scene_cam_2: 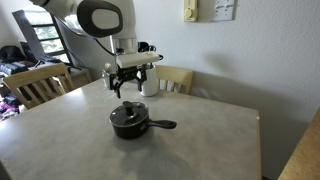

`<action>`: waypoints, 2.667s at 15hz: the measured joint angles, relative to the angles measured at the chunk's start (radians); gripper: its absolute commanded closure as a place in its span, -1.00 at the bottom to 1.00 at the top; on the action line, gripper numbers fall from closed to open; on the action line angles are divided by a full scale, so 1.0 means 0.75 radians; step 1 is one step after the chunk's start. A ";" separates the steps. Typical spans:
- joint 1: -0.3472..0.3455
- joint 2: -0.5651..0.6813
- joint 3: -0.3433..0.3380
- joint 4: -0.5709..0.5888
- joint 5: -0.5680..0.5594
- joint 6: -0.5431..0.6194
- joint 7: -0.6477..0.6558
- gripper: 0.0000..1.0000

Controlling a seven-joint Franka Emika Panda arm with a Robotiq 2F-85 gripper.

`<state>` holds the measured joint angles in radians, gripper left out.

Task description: Pick up the lid from the black pot and put it on the table.

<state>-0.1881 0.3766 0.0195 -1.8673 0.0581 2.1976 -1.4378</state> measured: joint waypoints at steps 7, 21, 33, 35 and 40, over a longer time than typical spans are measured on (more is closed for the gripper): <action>0.018 0.111 0.009 0.016 0.019 0.017 0.012 -1.00; 0.045 0.167 0.018 0.044 0.005 0.042 0.083 0.64; 0.076 0.150 0.002 0.083 -0.168 -0.072 0.374 0.74; 0.089 0.128 0.003 0.104 -0.170 -0.125 0.427 0.74; 0.130 0.098 0.006 0.207 -0.168 -0.342 0.614 0.74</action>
<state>-0.0905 0.4501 0.0241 -1.7124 -0.0680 1.9408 -0.9770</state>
